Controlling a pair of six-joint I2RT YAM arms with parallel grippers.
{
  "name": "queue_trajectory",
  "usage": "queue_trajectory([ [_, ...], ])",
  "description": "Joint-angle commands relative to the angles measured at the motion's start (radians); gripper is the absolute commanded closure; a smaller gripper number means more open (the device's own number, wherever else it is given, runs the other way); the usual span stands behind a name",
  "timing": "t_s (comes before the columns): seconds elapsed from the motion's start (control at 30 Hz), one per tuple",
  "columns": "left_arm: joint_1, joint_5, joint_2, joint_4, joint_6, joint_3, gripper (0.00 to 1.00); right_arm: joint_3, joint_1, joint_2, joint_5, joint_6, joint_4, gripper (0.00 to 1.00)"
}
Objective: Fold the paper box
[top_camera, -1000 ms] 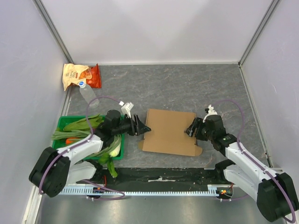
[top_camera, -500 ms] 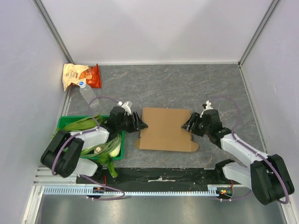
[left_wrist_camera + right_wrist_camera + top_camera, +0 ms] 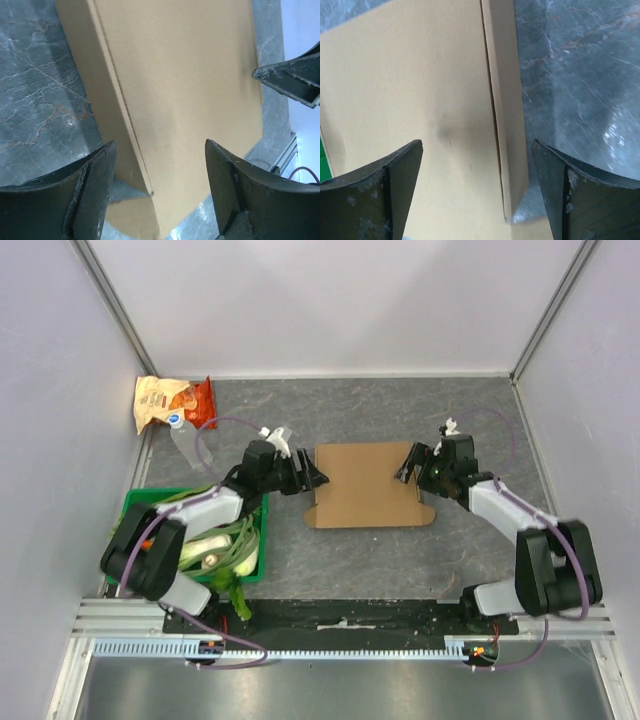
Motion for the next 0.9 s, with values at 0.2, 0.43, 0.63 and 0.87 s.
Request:
queue_trajectory([
  [0.2,-0.033,-0.036,-0.343,-0.186,0.108,-0.136,0.23,-0.133,0.005,-0.461,0.062,-0.142,-0.332,0.02],
  [0.43,-0.096,0.038,-0.234,-0.113,0.045,-0.147,0.23,-0.176,0.002,-0.424,-0.037,-0.142,-0.274,0.15],
  [0.63,-0.099,0.162,-0.147,0.082,-0.068,-0.193,0.25,-0.241,0.003,-0.392,-0.098,-0.138,-0.144,0.24],
  [0.87,-0.099,0.283,-0.024,0.390,-0.226,-0.250,0.32,-0.383,0.008,-0.331,-0.360,0.097,0.215,0.34],
])
